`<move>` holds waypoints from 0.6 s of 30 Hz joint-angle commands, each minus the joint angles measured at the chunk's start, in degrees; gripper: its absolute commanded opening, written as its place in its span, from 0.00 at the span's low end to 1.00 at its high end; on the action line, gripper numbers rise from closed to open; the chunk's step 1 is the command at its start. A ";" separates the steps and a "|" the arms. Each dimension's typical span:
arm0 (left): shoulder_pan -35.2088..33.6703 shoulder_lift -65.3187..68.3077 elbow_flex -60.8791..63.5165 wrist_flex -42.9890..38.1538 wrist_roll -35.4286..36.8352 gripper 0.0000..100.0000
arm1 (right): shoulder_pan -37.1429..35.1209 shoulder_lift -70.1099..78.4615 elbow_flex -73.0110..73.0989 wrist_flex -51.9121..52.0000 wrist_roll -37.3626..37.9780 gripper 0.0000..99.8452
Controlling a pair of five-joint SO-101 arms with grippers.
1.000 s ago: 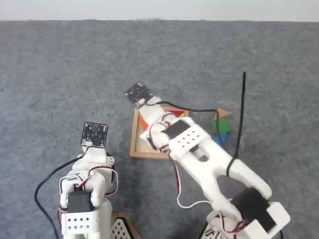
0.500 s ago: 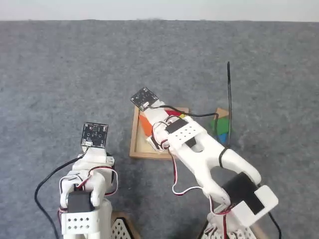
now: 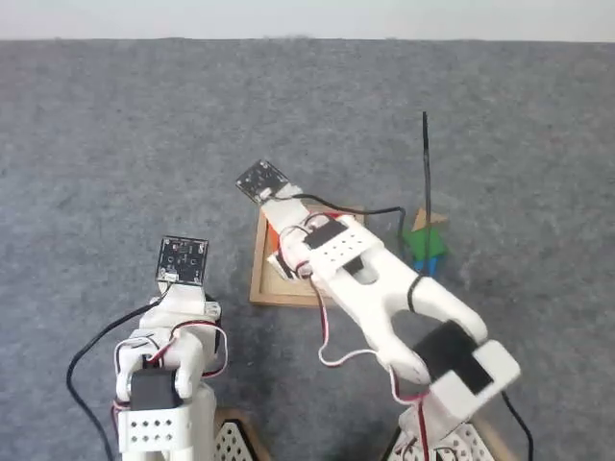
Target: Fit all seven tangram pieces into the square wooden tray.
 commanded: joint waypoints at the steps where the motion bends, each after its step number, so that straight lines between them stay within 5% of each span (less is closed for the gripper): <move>1: 0.35 -0.97 -0.57 0.18 -0.09 0.02 | -0.40 3.30 -5.27 0.66 0.79 0.02; 18: 0.35 -0.97 -0.57 0.18 -0.09 0.02 | 0.22 -5.67 -4.75 4.26 -0.97 0.02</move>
